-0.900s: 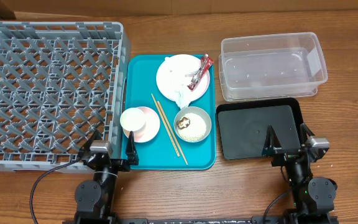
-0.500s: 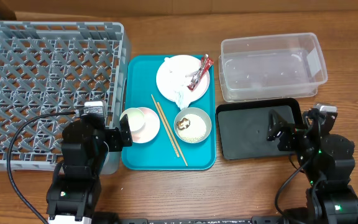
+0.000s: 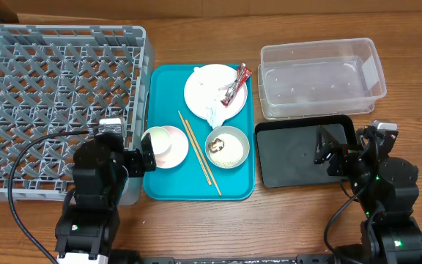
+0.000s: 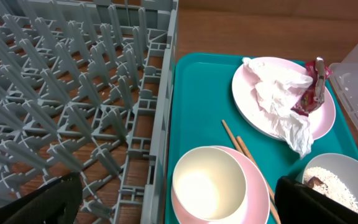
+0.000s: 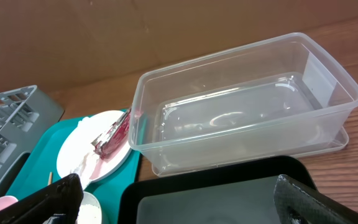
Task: Sort waste into correct bins and load items into the dishwasher
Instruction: 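Raise both arms and move the right gripper toward the white plate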
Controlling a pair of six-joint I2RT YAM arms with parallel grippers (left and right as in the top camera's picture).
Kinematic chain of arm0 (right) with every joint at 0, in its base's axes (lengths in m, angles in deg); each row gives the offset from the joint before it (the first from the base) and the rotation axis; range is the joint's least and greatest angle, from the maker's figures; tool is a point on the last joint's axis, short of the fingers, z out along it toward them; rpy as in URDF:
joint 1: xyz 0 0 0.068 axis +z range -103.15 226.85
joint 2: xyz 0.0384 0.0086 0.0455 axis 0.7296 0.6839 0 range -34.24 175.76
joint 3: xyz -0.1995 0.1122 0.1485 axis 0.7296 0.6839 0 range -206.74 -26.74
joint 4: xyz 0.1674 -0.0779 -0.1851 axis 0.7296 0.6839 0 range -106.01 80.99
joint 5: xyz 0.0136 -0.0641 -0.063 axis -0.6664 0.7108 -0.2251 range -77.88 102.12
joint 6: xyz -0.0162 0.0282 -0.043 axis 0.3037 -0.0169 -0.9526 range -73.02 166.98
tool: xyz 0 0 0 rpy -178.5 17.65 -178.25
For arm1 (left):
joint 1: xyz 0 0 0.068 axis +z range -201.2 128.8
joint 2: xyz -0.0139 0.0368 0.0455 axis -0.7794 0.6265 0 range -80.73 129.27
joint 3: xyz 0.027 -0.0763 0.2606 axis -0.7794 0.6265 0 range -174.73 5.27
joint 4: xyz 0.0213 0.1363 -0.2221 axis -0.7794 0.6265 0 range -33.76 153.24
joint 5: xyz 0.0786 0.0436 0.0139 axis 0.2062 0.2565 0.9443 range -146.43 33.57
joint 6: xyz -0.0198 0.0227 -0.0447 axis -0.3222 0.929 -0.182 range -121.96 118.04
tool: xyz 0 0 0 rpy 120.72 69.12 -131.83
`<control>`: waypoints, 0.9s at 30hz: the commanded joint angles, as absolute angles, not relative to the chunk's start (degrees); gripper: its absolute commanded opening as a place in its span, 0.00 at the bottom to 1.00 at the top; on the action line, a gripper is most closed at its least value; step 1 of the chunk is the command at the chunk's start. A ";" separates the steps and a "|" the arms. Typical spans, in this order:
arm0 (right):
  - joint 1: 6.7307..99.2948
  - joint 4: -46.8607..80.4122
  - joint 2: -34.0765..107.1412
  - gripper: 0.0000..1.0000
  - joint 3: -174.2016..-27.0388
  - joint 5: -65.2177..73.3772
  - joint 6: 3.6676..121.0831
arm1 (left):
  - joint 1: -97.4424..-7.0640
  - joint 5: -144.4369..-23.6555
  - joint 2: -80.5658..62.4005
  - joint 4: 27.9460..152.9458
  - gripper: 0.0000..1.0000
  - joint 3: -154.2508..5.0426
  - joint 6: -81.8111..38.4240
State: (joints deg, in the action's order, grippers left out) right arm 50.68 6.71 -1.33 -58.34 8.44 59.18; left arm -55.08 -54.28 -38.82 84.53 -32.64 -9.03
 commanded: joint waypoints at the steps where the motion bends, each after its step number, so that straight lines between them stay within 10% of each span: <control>1: 50.62 6.47 -1.60 1.00 -58.88 7.00 59.60 | -54.97 -56.09 -39.02 84.40 1.00 -32.51 -8.39; 27: 50.62 46.73 33.66 1.00 -100.39 3.41 59.18 | -54.84 -59.46 -18.23 122.26 1.00 -61.73 -9.88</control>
State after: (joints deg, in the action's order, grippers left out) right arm 50.68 46.73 33.33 -97.81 4.48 59.18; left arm -55.06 -58.41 -18.49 121.01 -59.89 -9.31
